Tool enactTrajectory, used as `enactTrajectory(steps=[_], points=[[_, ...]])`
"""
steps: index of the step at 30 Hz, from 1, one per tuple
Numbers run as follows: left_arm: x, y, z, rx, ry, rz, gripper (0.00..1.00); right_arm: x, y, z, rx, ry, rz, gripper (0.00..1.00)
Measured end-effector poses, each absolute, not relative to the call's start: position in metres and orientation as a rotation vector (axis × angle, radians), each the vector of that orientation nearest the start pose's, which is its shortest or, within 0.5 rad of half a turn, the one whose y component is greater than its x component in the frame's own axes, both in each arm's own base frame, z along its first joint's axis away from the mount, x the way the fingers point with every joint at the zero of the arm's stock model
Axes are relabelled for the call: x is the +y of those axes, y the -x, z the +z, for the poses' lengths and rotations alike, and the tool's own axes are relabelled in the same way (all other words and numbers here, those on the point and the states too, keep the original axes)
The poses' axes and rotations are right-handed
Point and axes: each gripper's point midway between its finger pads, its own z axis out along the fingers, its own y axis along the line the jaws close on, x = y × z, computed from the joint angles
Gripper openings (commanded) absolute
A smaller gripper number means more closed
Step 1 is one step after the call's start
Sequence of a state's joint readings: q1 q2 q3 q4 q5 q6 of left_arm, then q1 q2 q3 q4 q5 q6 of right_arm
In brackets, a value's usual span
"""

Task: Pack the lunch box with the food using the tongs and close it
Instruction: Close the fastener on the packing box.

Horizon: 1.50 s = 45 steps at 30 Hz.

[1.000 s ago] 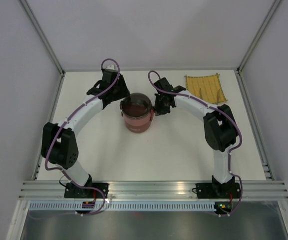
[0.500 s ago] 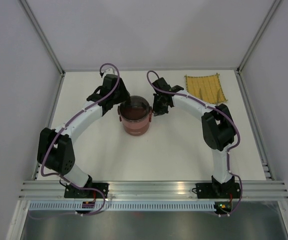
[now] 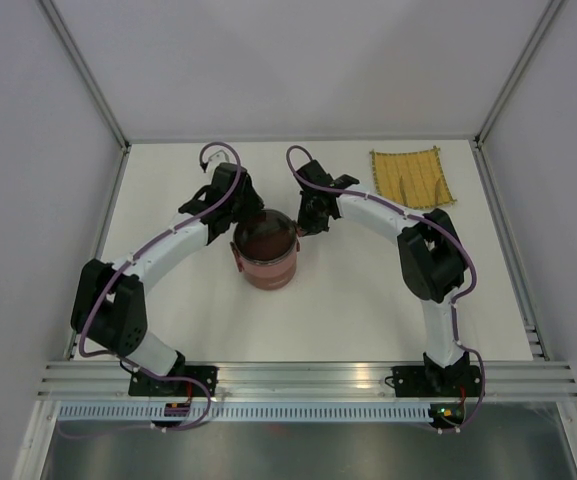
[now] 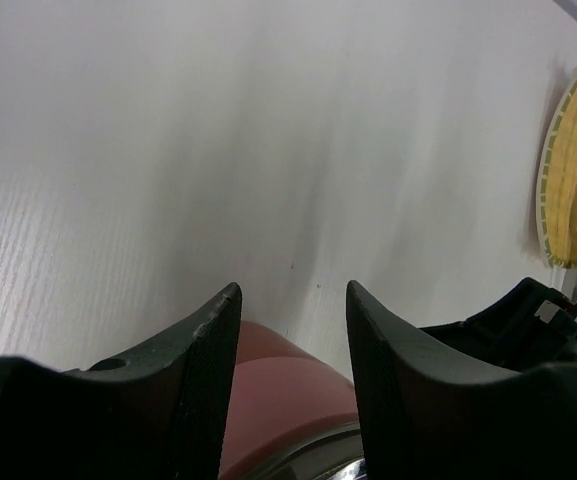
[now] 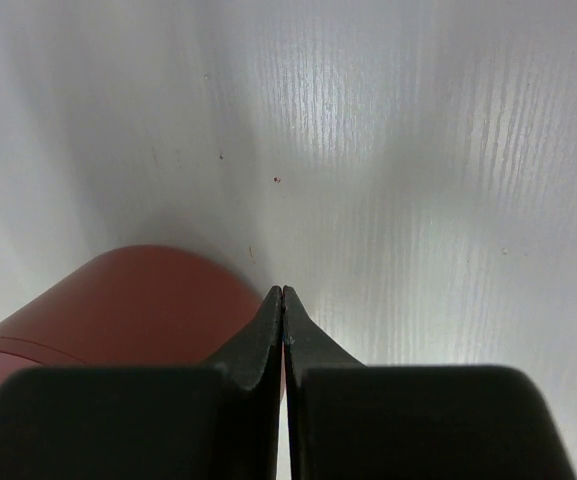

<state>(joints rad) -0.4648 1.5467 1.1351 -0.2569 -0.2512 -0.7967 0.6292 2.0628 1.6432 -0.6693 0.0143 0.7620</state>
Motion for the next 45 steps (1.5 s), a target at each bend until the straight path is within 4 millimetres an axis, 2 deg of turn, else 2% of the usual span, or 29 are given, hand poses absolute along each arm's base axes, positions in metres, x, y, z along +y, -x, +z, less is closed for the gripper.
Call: enactTrajectory(steps=[3, 5, 7, 10, 12, 14, 16, 19, 22, 24, 26, 30, 34, 39, 45], points=[[-0.176, -0.403, 0.155, 2.205, 0.521, -0.408, 0.55, 0.303, -0.376, 0.065, 2.717, -0.178, 0.396, 0.01], [-0.154, -0.404, 0.154, 2.216, 0.55, -0.358, 0.56, 0.297, -0.379, 0.064, 2.711, -0.168, 0.372, 0.0], [-0.124, -0.402, 0.158, 2.215, 0.589, -0.29, 0.58, 0.288, -0.383, 0.064, 2.706, -0.151, 0.345, 0.0], [-0.084, -0.389, 0.181, 2.176, 0.619, -0.19, 0.61, 0.269, -0.388, 0.064, 2.704, -0.139, 0.3, 0.01], [-0.074, -0.373, 0.203, 2.149, 0.597, -0.169, 0.6, 0.258, -0.392, 0.069, 2.697, -0.118, 0.284, 0.01], [-0.074, -0.358, 0.219, 2.14, 0.56, -0.195, 0.58, 0.251, -0.395, 0.077, 2.682, -0.071, 0.28, 0.0], [-0.079, -0.343, 0.223, 2.152, 0.531, -0.234, 0.57, 0.251, -0.394, 0.084, 2.668, -0.011, 0.282, 0.0], [-0.088, -0.316, 0.193, 2.247, 0.513, -0.252, 0.56, 0.253, -0.387, 0.087, 2.656, 0.104, 0.268, 0.0], [-0.1, -0.282, 0.147, 2.409, 0.492, -0.22, 0.56, 0.255, -0.379, 0.083, 2.66, 0.218, 0.248, 0.0], [-0.105, -0.264, 0.133, 2.478, 0.481, -0.198, 0.56, 0.259, -0.371, 0.08, 2.666, 0.304, 0.232, 0.0], [-0.108, -0.255, 0.131, 2.506, 0.479, -0.192, 0.56, 0.261, -0.363, 0.079, 2.667, 0.384, 0.205, 0.0], [-0.104, -0.251, 0.129, 2.503, 0.509, -0.166, 0.55, 0.269, -0.351, 0.076, 2.669, 0.489, 0.189, 0.01], [-0.101, -0.254, 0.117, 2.533, 0.513, -0.101, 0.55, 0.273, -0.344, 0.072, 2.676, 0.537, 0.181, 0.0], [-0.106, -0.26, 0.099, 2.589, 0.485, -0.053, 0.52, 0.274, -0.342, 0.063, 2.694, 0.549, 0.168, 0.0], [-0.112, -0.276, 0.099, 2.603, 0.414, -0.042, 0.52, 0.269, -0.338, 0.049, 2.746, 0.502, 0.133, 0.0]])
